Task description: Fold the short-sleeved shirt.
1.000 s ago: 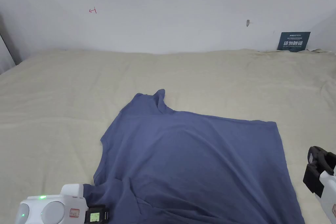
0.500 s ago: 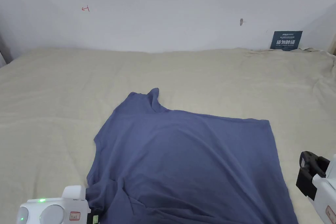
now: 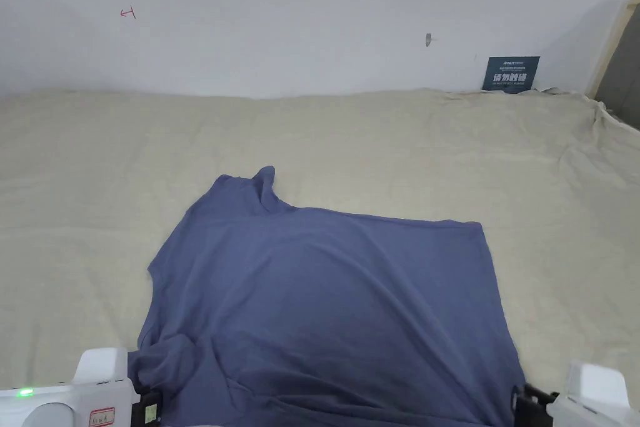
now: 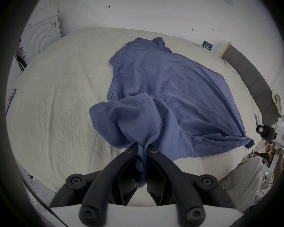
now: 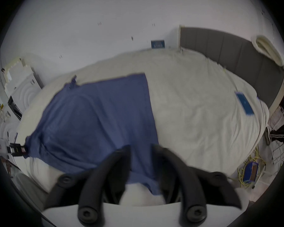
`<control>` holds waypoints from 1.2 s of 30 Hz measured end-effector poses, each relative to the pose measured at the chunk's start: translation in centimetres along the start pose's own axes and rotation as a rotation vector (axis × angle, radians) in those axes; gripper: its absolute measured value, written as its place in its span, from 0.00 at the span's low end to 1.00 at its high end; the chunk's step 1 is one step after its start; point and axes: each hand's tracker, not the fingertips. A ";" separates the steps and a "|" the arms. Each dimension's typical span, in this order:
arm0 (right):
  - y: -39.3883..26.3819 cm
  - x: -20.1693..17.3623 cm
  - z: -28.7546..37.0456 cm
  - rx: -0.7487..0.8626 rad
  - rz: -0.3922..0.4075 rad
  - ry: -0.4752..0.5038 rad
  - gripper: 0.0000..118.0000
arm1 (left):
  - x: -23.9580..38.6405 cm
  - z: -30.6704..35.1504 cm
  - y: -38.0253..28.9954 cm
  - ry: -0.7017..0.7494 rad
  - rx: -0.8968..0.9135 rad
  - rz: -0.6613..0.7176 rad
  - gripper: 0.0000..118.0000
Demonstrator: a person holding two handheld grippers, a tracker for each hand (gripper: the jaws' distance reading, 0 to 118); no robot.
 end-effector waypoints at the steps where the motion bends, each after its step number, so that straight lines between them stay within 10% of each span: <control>1: -0.7 0.2 -0.4 -0.013 -0.021 0.019 0.65 | 0.0 0.0 0.0 0.002 0.001 -0.003 0.06; 3: -1.5 0.4 -1.1 -0.047 -0.041 0.021 0.80 | 0.2 0.1 0.0 0.002 0.000 -0.006 0.06; 12: -3.6 0.3 -2.7 -0.130 -0.051 -0.021 0.79 | 0.4 0.3 0.1 0.000 -0.003 -0.004 0.06; 14: -3.8 0.0 -2.5 -0.131 -0.040 -0.018 0.70 | 0.4 0.3 0.1 -0.001 -0.006 -0.003 0.06; 17: -3.7 -1.0 -1.4 -0.109 -0.049 0.027 0.08 | 0.4 0.3 0.2 -0.004 -0.005 0.002 0.06; 36: 4.9 -1.4 2.2 0.116 0.043 0.103 0.05 | 1.5 2.2 6.7 -0.032 0.134 -0.002 0.06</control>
